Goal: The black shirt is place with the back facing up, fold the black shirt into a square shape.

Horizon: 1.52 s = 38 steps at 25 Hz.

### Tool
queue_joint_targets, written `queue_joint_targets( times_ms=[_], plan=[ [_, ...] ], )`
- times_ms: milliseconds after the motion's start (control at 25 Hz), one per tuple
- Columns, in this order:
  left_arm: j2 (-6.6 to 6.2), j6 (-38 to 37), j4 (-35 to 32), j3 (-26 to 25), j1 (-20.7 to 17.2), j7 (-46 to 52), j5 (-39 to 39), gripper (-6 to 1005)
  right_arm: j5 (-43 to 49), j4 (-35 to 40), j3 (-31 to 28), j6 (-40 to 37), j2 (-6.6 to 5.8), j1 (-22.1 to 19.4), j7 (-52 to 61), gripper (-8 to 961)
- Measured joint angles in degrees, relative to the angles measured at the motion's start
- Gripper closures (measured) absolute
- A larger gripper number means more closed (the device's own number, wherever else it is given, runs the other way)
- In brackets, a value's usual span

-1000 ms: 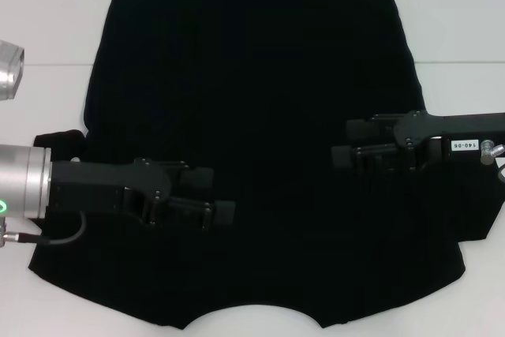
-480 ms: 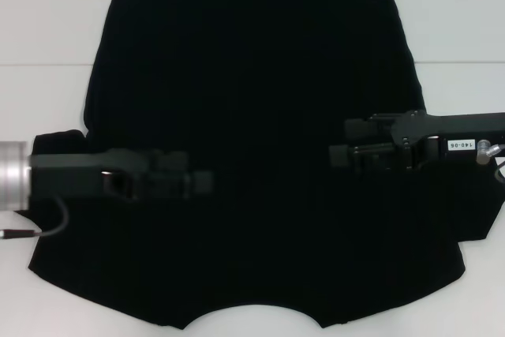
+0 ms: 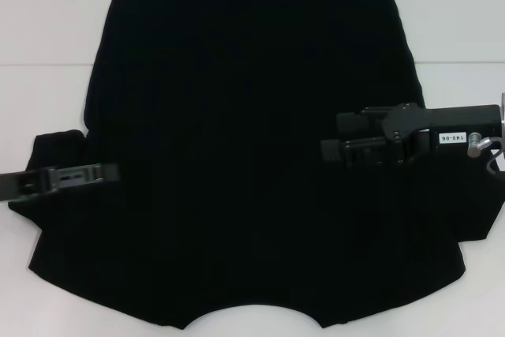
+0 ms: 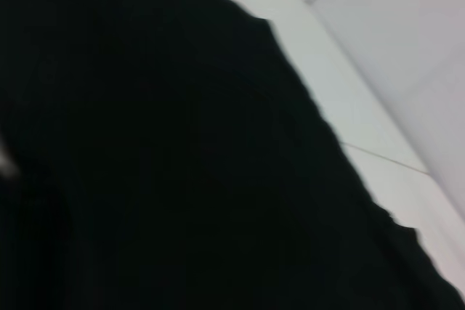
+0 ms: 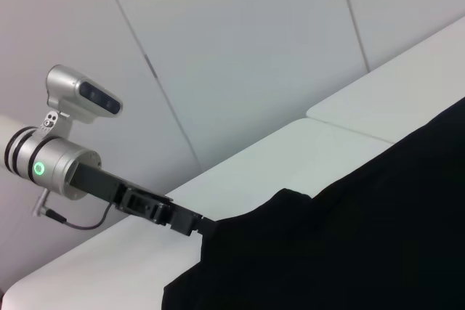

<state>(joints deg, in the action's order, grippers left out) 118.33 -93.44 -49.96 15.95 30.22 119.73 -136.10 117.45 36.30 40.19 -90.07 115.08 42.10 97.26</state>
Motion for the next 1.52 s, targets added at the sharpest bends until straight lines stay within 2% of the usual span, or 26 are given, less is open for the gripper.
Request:
queue_joint_targets(
  times_ms=[200,640,880,1120,1520],
  plan=[
    [-0.68,0.73,-2.53,-3.23,-0.34,4.49,-4.67,69,0.05,-0.01,0.56,0.25,0.07,0.37,-0.07,67],
    [-1.31,3.93,-6.58,-3.42,-0.09,12.14,-14.85,70,0.06,-0.09,0.68,0.68,0.11,0.67,-0.21,67],
    [-1.49,5.45,-6.24,-2.40,0.86,13.50,-17.41,71,0.06,-0.09,0.68,1.35,0.11,0.73,-0.09,67],
    [-2.10,8.57,-2.69,-1.52,2.68,14.21,-20.25,72,-0.09,-0.09,0.62,1.42,0.05,0.72,0.17,67],
    [-2.37,11.04,-1.05,-0.31,3.70,14.42,-20.80,73,-0.32,-0.09,0.34,1.40,0.05,0.70,0.28,67]
  ],
)
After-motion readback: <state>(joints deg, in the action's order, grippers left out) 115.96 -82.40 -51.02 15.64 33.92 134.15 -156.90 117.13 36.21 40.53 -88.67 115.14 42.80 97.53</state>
